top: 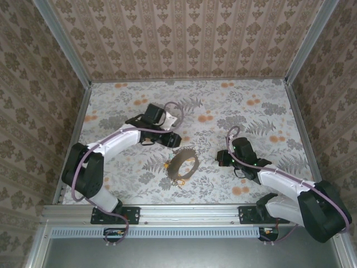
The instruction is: Put the keys on the keyring
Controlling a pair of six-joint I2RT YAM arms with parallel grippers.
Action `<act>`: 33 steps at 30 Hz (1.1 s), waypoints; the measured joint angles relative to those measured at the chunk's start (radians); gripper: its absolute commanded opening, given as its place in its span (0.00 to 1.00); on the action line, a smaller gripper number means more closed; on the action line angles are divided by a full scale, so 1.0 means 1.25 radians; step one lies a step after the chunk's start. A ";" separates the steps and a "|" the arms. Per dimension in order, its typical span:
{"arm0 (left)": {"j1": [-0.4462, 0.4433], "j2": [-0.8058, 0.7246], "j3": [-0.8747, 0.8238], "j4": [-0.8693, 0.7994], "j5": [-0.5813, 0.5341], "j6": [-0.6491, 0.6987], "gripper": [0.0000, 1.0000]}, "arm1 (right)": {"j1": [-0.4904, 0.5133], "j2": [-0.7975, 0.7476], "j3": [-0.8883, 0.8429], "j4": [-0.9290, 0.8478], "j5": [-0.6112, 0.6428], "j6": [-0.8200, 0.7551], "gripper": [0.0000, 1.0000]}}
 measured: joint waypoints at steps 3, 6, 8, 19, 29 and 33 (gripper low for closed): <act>0.023 0.004 -0.012 -0.016 0.002 0.003 0.46 | 0.001 0.020 0.001 0.013 -0.029 -0.002 0.00; 0.031 0.027 -0.013 -0.011 0.012 0.002 0.46 | 0.016 0.019 0.005 0.018 -0.052 -0.018 0.00; 0.031 0.055 -0.006 -0.009 0.016 0.002 0.46 | 0.038 0.013 0.016 0.024 -0.063 -0.035 0.00; -0.013 0.218 0.128 -0.008 0.018 -0.037 0.44 | 0.073 -0.029 0.037 0.092 -0.088 -0.096 0.00; -0.032 0.310 0.254 -0.086 -0.016 -0.073 0.31 | 0.073 -0.071 0.030 0.090 -0.088 -0.150 0.00; -0.044 0.329 0.283 -0.122 -0.030 -0.082 0.30 | 0.072 -0.087 0.030 0.086 -0.087 -0.175 0.00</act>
